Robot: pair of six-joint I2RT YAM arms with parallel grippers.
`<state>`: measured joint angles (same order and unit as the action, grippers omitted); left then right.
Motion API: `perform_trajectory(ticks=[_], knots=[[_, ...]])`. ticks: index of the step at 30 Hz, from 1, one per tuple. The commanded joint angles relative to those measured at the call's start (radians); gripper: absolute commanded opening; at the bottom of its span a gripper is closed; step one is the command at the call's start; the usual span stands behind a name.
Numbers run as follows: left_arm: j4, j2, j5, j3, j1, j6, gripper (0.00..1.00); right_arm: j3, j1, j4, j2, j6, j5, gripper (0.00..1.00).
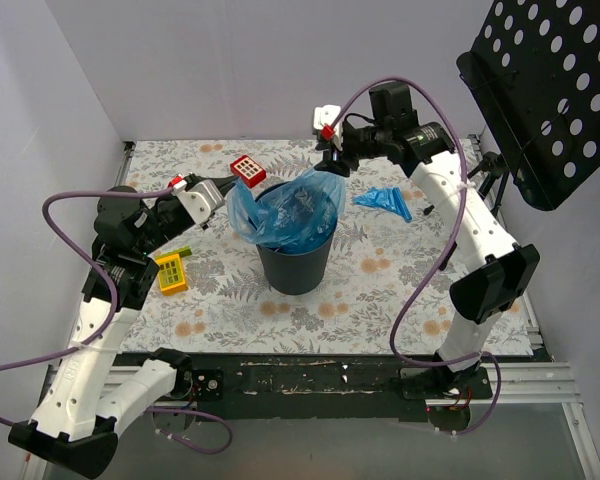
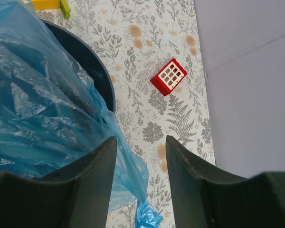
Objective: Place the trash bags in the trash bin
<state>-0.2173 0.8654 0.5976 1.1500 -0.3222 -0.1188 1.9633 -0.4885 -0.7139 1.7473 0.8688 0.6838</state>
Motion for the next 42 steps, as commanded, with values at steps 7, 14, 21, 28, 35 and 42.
perform_trajectory(ticks=[7,14,21,28,35,42], knots=[[0.027,0.020,-0.108,0.011,-0.008,-0.048,0.00,0.172,0.004,-0.216,0.078,0.038,-0.036,0.47],[0.052,0.001,-0.131,-0.022,-0.009,-0.042,0.00,0.120,0.004,-0.162,0.075,-0.014,-0.026,0.37],[0.056,0.012,-0.327,-0.032,-0.008,-0.064,0.00,0.132,0.028,0.094,0.039,-0.370,-0.261,0.01],[-0.113,0.135,-0.873,0.079,-0.008,-0.287,0.00,-0.157,0.133,0.343,-0.230,-0.861,-0.361,0.01],[-0.238,0.118,-0.918,0.005,-0.006,-0.426,0.00,-0.308,0.131,0.252,-0.408,-0.920,-0.415,0.01],[-0.225,0.178,-0.886,-0.024,-0.002,-0.430,0.00,-0.566,0.131,0.297,-0.543,-0.938,-0.276,0.01]])
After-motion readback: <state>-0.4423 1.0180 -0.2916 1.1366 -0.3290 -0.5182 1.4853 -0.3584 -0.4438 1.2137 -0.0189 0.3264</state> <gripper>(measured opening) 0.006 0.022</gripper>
